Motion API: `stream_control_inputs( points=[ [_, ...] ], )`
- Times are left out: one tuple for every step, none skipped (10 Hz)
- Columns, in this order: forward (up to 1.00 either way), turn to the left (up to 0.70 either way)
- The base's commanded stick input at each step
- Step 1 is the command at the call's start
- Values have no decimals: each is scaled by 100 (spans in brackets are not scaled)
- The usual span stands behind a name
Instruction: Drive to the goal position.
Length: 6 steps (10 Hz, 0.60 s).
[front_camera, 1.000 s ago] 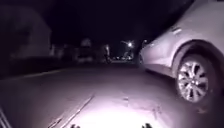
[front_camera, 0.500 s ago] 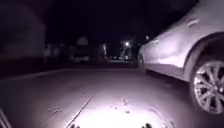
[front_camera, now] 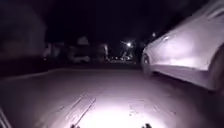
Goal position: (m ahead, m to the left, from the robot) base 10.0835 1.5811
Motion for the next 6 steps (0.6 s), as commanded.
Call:
stream_control_inputs(
  points=[
    [85, 0],
    [85, 0],
    [85, 0],
    [85, 0],
    [85, 0],
    [85, 0]
  ],
)
